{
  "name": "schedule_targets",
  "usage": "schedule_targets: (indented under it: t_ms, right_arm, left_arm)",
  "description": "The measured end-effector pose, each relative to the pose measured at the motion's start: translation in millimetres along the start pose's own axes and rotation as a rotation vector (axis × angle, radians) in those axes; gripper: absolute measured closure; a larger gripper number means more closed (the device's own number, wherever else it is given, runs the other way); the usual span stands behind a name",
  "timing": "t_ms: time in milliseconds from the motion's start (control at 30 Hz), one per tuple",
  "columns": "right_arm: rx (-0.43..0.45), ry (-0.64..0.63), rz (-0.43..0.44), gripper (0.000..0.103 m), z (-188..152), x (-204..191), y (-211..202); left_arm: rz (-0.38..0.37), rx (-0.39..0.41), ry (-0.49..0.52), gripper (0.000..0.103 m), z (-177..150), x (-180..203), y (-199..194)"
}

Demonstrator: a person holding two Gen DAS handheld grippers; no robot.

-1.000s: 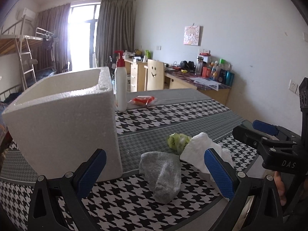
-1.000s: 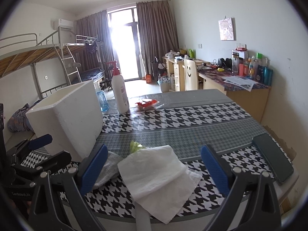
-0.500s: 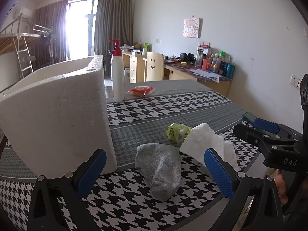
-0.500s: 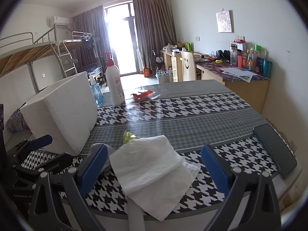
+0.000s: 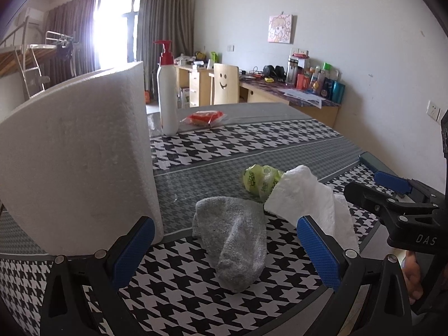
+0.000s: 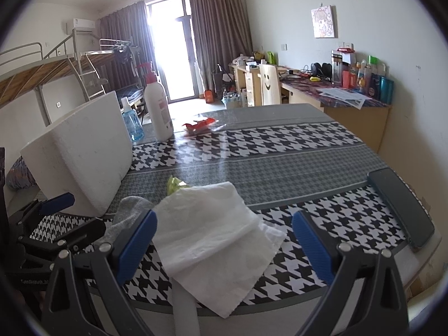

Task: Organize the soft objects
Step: 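Lower the left tool onto the grey sock while the right tool reaches the white tissue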

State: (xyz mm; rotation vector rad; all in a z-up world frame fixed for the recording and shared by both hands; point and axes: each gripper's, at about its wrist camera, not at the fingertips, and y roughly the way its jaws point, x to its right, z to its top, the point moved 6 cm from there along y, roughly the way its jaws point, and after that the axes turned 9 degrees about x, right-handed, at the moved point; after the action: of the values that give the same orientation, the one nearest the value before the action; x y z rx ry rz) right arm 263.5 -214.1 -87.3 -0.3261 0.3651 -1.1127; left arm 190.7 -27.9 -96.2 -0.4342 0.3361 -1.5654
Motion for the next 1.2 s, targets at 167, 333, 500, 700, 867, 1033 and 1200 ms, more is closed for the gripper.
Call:
schedule_targets:
  t_ms: [167,333,500,700,867,1033,1200]
  right_arm:
    - [-0.016,0.006,-0.002,0.004,-5,2,4]
    - [-0.034,0.01,0.002,0.004,-9,3,10]
    - [-0.041,0.016,0.006,0.004,-12,4,11]
    - [-0.051,0.028,0.008,0.004,-15,7,14]
    - [-0.057,0.028,0.019,0.004,-18,7,14]
    - [-0.066,0.035,0.023,0.004,-20,7,17]
    - [-0.079,0.038,0.028,0.004,-23,6,22]
  left_arm:
    - [0.0,-0.023,0.003,0.001,-5,3,7]
    - [0.011,-0.042,0.005,0.002,-9,4,12]
    - [0.018,-0.082,-0.002,0.007,-15,3,20]
    - [0.019,-0.116,0.006,0.013,-21,4,25]
    - [0.019,-0.135,0.024,0.023,-25,8,29]
    - [0.018,-0.159,0.037,0.032,-29,10,34]
    - [0.009,-0.171,0.04,0.041,-31,12,37]
